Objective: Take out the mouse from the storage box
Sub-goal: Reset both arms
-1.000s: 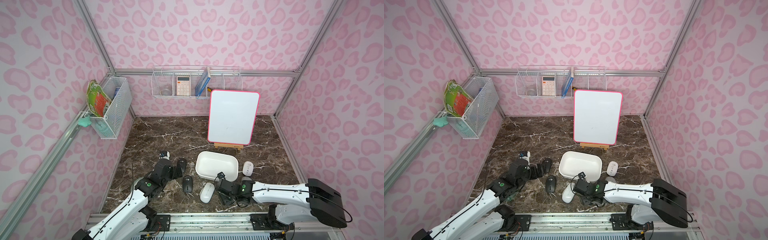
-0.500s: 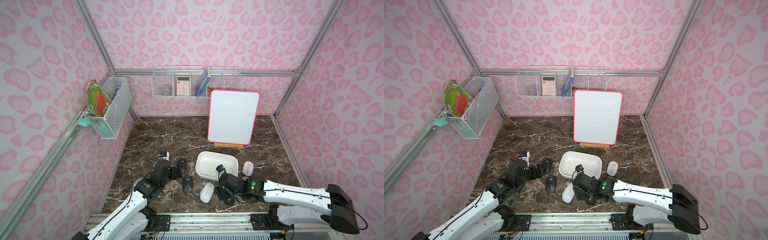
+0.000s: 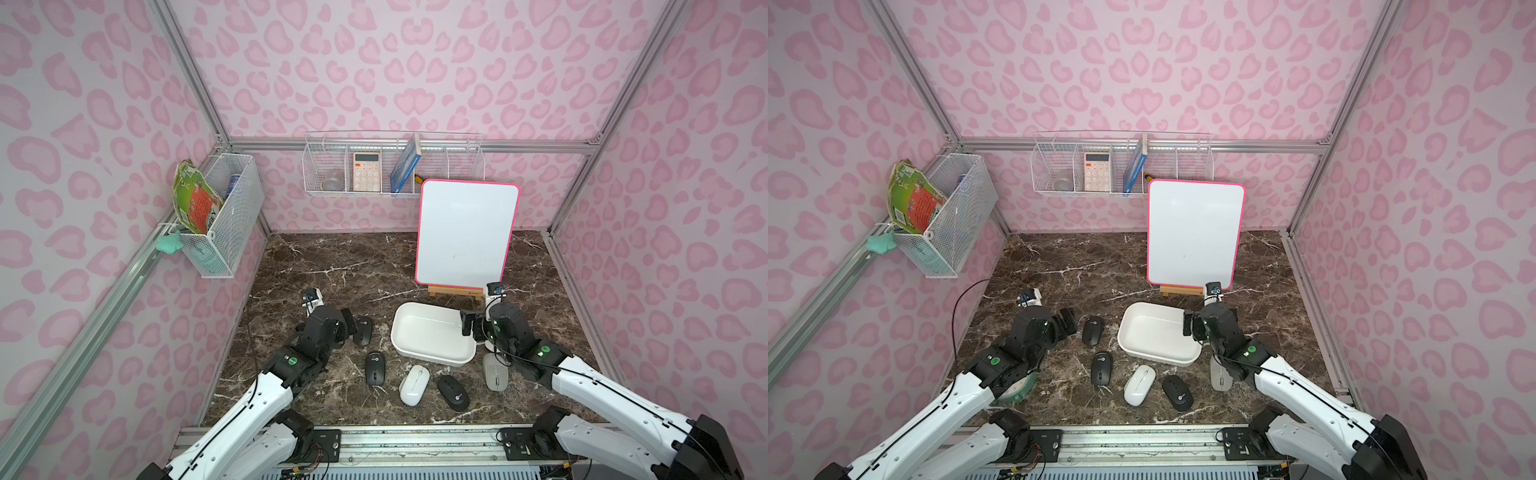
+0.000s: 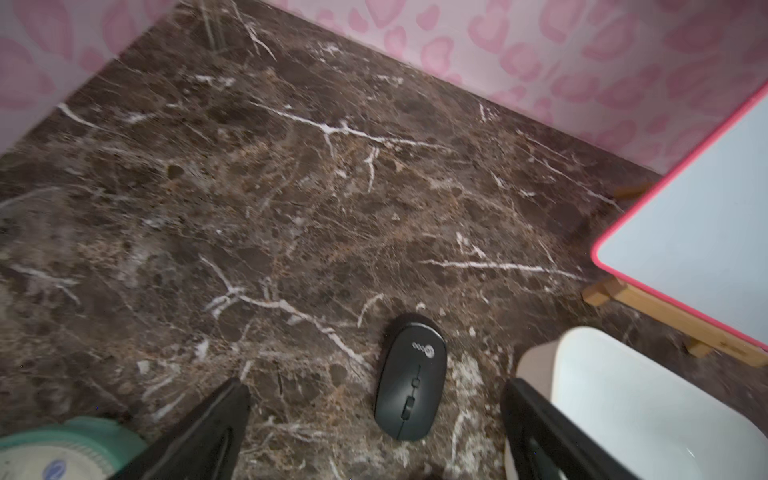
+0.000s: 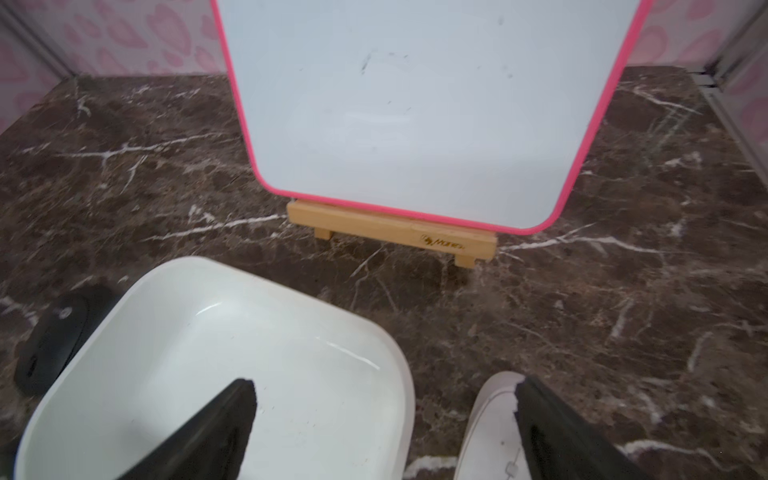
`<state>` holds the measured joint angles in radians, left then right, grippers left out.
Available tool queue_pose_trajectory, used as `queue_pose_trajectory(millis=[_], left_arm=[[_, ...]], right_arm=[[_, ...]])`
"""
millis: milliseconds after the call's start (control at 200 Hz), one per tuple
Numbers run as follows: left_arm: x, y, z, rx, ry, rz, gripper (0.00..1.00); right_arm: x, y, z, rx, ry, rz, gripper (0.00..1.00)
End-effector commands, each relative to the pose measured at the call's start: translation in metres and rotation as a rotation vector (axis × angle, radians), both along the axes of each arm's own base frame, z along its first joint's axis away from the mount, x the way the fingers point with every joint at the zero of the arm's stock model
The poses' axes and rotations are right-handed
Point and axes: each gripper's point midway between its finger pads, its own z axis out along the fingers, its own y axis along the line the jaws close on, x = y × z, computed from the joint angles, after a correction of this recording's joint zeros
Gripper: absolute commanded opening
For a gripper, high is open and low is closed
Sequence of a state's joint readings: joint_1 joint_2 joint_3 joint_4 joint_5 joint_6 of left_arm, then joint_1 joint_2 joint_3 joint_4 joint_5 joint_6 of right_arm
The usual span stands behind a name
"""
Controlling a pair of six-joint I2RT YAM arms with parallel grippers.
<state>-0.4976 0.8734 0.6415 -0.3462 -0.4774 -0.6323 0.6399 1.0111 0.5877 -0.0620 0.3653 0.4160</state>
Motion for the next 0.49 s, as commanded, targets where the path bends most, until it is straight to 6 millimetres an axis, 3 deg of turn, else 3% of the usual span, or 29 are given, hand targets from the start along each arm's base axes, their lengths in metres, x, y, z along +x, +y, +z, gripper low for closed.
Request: queue_pose_trajectory(millis=[0,105,190,260,490], left_arm=[[0.014,0.032,0.018,0.116,-0.064,0.185,0.99],[0.028,0.049,0.019,0.141,-0.053,0.267,0.99],[0.043,0.057,0.015,0.161,-0.091,0.271,0.99],[0.05,0.079,0.007,0.155,-0.074,0.329,0.99],[0.052,0.141,-0.017,0.159,-0.014,0.481,0.99]], right_arm=[[0.034,-0.023,0.025,0.011,-0.129,-0.108,1.0],[0.048,-0.067,0.026,-0.032,-0.166,-0.267,1.0],[0.046,-0.096,0.033,-0.022,-0.26,-0.349,1.0],[0.04,-0.12,0.033,-0.022,-0.321,-0.431,1.0],[0.031,-0.161,0.021,-0.091,-0.358,-0.527,1.0]])
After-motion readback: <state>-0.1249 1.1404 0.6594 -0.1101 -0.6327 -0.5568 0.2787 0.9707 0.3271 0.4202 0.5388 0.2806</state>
